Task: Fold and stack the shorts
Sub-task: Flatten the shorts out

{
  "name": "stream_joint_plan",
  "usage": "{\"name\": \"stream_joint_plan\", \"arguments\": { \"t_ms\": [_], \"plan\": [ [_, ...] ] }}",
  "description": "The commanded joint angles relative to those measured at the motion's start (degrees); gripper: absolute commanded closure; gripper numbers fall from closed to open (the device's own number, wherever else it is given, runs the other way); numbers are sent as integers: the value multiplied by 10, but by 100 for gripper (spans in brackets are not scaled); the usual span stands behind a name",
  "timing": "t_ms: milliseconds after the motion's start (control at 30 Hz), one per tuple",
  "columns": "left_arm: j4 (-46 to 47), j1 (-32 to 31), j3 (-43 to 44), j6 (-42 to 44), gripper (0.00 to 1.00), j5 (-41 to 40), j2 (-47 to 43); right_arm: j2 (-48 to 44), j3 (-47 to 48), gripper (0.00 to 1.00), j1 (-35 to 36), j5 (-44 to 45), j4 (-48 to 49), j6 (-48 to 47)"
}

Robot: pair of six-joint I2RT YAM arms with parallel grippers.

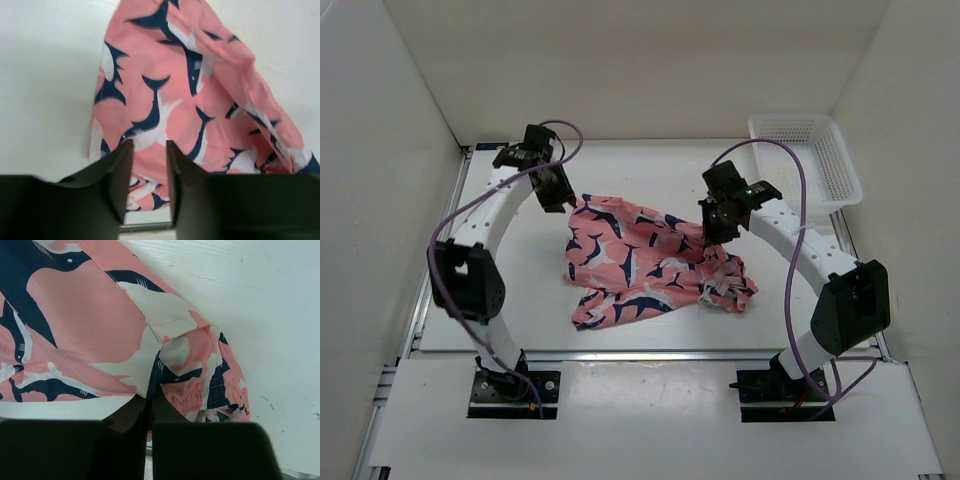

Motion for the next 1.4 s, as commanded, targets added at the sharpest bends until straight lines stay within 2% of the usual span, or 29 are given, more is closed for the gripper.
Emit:
{"name": "stream_joint_plan", "arguments": {
  "t_ms": [0,33,67,133,200,300,500,567,633,667,700,767,800,833,867,900,967,1100,1233,1367],
  "plan": [
    [0,14,100,23,54,11,104,-23,3,100,-5,5,4,-14],
    [0,14,128,23,31,11,130,-23,3,100,-5,5,4,-14],
    [-13,14,156,23,20,11,155,-23,3,100,-5,5,4,-14],
    [-27,14,237,23,4,11,227,-23,8,100,-5,5,4,-14],
    [-41,14,302,23,0,20,289,-23,8,100,-5,-1,4,-14],
    [-65,9,359,4,0,-5,350,-23,8,100,-5,-1,-2,-14],
    [-55,4,384,-15,0,1,420,-16,8,100,-10,-6,-7,-14],
    [-50,-1,391,-20,5,6,442,-16,14,100,-10,-6,-7,-19],
    [-50,-1,385,-27,20,12,442,-11,14,100,-10,-6,-7,-25],
    [-40,-1,379,-28,42,17,442,-11,19,100,-10,-6,-12,-25],
    [-33,-1,379,-28,58,17,442,-6,19,100,-15,-6,-13,-25],
    [-28,-1,372,-35,84,17,430,-6,19,100,-15,-6,-13,-25],
    [-28,-1,372,-35,90,12,430,-6,19,100,-15,-6,-13,-25],
    [-28,-1,372,-35,90,12,413,-6,19,100,-15,-6,-13,-25],
    [-28,-1,372,-35,90,12,406,-6,19,94,-15,2,-13,-18],
    [-28,-1,365,-35,90,5,396,-6,19,81,-15,2,-13,-18],
    [-28,-7,339,-35,90,-2,365,-1,14,68,-15,2,-13,-11],
    [-15,-12,284,-30,90,-13,315,12,7,68,-15,2,-6,1],
    [0,-22,230,-30,90,-13,276,0,7,27,-15,-21,-6,25],
    [13,-36,199,-30,90,-13,250,-36,-13,29,-15,-26,6,37]
  ]
}}
